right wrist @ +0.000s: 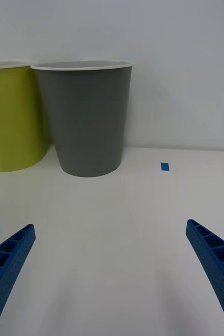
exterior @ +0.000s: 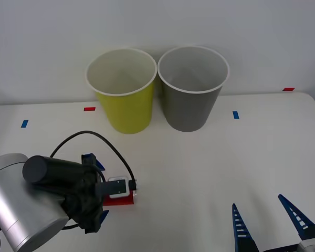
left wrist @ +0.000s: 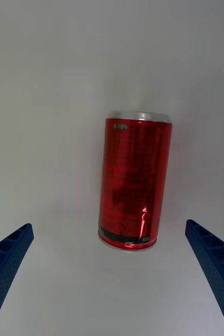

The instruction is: Put cans in the gray bin and PET bottles in the light green bin.

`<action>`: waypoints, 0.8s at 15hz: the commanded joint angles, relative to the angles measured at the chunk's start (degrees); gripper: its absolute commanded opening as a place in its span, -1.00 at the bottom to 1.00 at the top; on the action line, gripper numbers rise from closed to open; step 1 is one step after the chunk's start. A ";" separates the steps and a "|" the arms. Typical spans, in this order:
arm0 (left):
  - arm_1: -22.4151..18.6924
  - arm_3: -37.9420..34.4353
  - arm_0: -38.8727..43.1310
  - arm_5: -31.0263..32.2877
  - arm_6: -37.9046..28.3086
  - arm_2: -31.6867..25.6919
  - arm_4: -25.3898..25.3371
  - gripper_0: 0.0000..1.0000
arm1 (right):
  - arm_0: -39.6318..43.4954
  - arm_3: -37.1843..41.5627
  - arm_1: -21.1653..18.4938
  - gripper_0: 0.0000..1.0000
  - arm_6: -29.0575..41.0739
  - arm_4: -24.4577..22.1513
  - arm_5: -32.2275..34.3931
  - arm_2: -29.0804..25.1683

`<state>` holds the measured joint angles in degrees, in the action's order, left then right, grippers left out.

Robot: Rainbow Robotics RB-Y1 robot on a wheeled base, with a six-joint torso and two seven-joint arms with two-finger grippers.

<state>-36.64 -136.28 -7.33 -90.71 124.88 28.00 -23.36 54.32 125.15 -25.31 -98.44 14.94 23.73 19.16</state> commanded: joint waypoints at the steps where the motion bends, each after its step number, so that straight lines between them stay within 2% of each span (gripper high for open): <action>1: 2.72 0.49 -0.22 -0.44 -0.52 -0.32 1.30 1.00 | 0.00 0.00 0.00 1.00 0.00 0.00 0.00 0.00; 2: 3.42 0.49 -0.22 -1.31 -0.34 -0.41 2.26 1.00 | 0.00 0.00 0.00 1.00 0.00 0.00 0.00 0.00; 8: 4.30 0.67 -0.66 -4.74 2.29 -0.49 0.15 1.00 | 0.00 0.00 0.00 1.00 0.00 0.00 0.00 0.00; 10: 6.32 1.55 -1.89 -4.74 3.09 -0.49 0.50 1.00 | 0.00 0.00 0.00 1.00 0.00 0.00 0.00 0.00; 12: 8.69 5.33 -3.39 -4.74 3.35 -0.49 0.68 1.00 | 0.00 0.00 0.00 1.00 0.00 0.00 0.00 0.00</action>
<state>-29.12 -132.74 -9.83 -95.47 128.01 27.52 -22.83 54.32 125.15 -25.31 -98.44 14.94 23.73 19.16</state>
